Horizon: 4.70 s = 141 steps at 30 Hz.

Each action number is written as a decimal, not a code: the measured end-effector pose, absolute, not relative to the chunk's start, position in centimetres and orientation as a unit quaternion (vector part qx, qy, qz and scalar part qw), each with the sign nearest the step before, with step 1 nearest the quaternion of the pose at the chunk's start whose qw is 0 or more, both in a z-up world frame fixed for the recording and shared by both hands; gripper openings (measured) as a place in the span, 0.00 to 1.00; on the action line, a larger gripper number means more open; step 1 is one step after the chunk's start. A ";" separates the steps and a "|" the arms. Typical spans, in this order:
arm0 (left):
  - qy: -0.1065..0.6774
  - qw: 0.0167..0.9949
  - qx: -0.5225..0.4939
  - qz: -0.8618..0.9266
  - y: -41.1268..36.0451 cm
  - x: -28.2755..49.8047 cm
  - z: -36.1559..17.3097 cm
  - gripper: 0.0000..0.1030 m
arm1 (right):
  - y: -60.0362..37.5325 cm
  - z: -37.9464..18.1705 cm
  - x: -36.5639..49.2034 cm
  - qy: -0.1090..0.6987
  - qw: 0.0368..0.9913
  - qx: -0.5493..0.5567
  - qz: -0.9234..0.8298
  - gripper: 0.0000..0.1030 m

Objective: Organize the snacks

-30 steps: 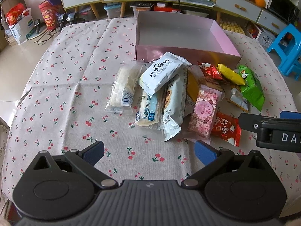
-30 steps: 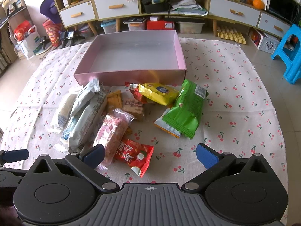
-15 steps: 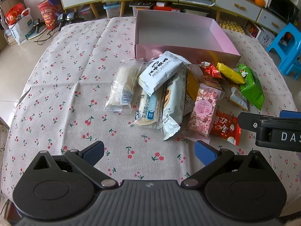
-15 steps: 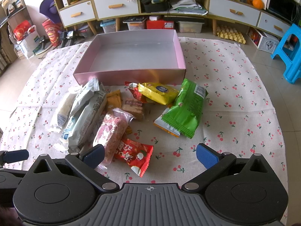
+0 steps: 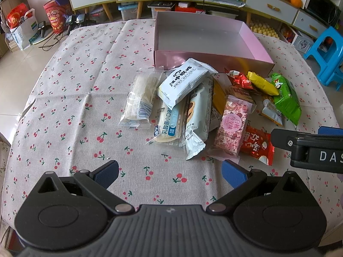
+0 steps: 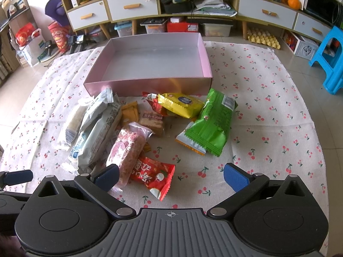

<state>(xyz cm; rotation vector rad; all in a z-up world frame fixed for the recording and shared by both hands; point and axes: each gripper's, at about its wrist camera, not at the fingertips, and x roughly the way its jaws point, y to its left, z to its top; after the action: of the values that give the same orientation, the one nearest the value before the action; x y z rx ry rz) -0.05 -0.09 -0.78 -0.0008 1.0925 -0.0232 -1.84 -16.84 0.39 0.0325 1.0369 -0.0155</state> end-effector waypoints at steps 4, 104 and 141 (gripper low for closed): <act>0.519 0.854 0.000 -0.011 -0.1 -0.1 -0.8 1.00 | -16.8 0.4 -1.8 0.496 0.868 0.016 -0.007 1.00; 0.476 0.868 -0.012 -0.139 2.9 12.6 -1.1 0.20 | -19.5 -3.2 10.9 0.535 0.832 0.134 -0.062 0.55; 0.374 0.912 -0.114 -0.125 3.5 14.2 2.5 0.13 | -21.2 1.6 11.3 0.431 0.846 0.313 0.003 0.50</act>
<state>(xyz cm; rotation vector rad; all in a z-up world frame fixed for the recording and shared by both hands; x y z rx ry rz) 14.16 3.46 2.46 -0.2352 0.7708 -0.2580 11.29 -21.22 1.62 0.6611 0.9081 0.0068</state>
